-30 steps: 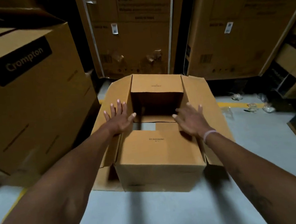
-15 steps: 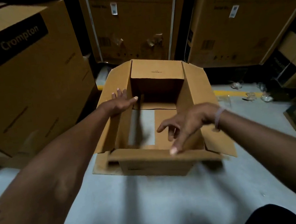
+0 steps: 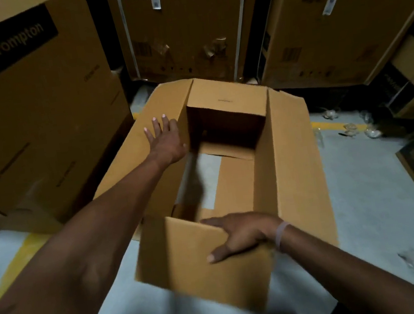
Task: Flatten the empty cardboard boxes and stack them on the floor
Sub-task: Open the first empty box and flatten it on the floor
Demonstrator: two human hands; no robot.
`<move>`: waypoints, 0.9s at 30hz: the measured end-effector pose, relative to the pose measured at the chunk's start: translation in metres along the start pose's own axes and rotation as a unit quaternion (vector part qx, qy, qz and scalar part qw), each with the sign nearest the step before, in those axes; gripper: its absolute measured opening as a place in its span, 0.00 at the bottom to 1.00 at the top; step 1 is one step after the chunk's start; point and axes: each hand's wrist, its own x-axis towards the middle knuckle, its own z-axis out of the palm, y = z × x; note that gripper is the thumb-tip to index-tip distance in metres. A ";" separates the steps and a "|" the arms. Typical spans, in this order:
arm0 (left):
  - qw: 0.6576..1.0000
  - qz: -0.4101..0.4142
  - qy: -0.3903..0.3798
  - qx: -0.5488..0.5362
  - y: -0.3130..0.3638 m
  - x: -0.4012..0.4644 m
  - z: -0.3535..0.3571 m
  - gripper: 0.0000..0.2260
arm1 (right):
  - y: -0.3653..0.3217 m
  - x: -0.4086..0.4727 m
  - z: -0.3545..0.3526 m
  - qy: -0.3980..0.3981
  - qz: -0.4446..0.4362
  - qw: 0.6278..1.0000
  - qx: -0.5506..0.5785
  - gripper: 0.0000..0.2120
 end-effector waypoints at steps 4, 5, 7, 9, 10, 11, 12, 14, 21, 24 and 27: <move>0.999 0.041 -0.010 0.018 0.005 0.002 0.007 0.33 | -0.036 0.010 0.028 -0.040 -0.032 0.998 0.029 0.36; 0.998 0.048 -0.009 0.032 0.007 0.002 0.008 0.33 | -0.043 0.011 0.020 -0.059 -0.035 0.997 0.027 0.37; 0.997 0.056 -0.004 0.060 0.008 0.004 0.011 0.35 | -0.039 0.021 -0.010 -0.067 -0.029 0.996 0.056 0.35; 0.996 0.056 -0.004 0.075 0.009 0.004 0.013 0.37 | -0.012 0.038 -0.051 0.008 0.025 0.999 0.025 0.36; 0.996 0.056 -0.006 0.076 0.009 0.004 0.013 0.38 | 0.010 0.050 -0.071 0.065 0.068 0.995 -0.019 0.39; 0.996 0.056 -0.009 0.075 0.008 0.004 0.014 0.40 | 0.034 0.060 -0.089 0.116 0.118 0.984 -0.069 0.42; 0.996 0.057 -0.011 0.075 0.008 0.003 0.013 0.41 | 0.057 0.070 -0.103 0.156 0.165 0.969 -0.101 0.43; 0.995 0.062 -0.009 0.081 0.008 0.002 0.013 0.44 | 0.094 0.082 -0.123 0.229 0.230 0.938 -0.124 0.41; 0.992 0.081 -0.010 0.095 0.009 -0.001 0.014 0.53 | 0.122 0.064 -0.167 0.479 0.288 0.785 -0.267 0.50; 0.992 0.078 -0.017 0.099 0.009 -0.002 0.015 0.55 | 0.143 0.056 -0.211 0.482 0.316 0.781 -0.240 0.55; 0.993 0.074 -0.010 0.092 0.005 0.003 0.021 0.56 | 0.169 0.062 -0.251 0.424 0.342 0.826 -0.148 0.58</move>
